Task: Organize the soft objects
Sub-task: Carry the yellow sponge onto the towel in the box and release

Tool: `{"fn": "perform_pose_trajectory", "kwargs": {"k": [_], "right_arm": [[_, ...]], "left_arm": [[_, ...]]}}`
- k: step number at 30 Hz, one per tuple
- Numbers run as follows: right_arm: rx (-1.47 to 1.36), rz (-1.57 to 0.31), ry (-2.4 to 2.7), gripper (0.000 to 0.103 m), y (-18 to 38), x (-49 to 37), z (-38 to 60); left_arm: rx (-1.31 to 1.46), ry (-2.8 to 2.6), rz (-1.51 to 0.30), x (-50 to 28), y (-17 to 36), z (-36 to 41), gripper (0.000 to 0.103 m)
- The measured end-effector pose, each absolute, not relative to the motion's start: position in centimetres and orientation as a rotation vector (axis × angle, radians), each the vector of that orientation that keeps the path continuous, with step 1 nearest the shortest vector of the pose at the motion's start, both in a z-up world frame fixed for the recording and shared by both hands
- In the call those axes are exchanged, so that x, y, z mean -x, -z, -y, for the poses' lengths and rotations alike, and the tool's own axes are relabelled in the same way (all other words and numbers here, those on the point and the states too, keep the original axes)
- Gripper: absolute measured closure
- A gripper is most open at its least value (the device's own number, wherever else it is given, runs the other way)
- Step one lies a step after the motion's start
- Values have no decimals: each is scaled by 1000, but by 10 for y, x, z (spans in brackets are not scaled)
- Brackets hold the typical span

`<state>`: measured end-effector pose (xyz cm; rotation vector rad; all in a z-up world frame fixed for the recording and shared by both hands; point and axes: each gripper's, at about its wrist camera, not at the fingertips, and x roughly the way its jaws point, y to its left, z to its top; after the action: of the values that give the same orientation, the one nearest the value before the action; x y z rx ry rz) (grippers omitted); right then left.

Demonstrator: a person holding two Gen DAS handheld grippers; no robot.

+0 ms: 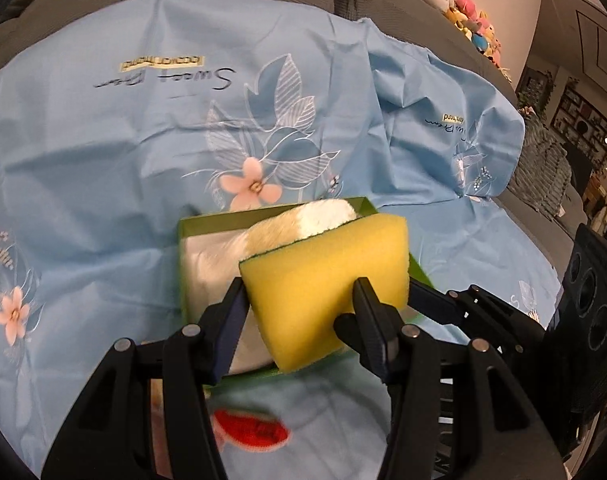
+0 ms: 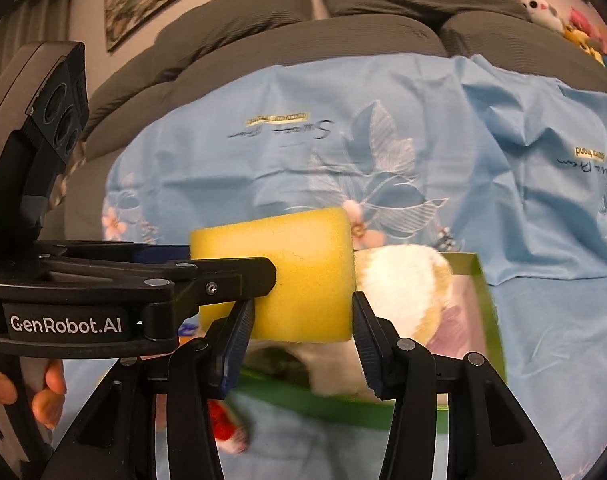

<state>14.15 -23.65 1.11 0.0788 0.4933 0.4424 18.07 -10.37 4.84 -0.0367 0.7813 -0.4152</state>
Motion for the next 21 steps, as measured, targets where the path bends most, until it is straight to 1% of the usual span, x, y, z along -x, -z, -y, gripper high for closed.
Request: {"fn": "perform_pose_trajectory", "kwargs": {"k": [6,11,13,14,15,17,21], "right_arm": [[-94,-541,-409,52,4,-170,251],[-95,-618,-382,52,27,-189,251],[-81,-646,-368,49,34,-193,248],[-67,-654,-351,42,36,-194,247],[-51,-660,-329,33,38,-193,246],[-42,-660,-307,27,40,-191,248],[-38,-672,-283,27,43,-183,254]], "left_arm": [[64,431,-842,-215,-31,118,50],[51,396,-895,-230,-7,124,46],[35,365,-907,-233,2,124,38],[30,355,-914,-234,5,124,26],[28,344,-923,-235,9,123,16],[39,334,-940,-235,15,118,11],[44,311,-938,-229,14,111,10]]}}
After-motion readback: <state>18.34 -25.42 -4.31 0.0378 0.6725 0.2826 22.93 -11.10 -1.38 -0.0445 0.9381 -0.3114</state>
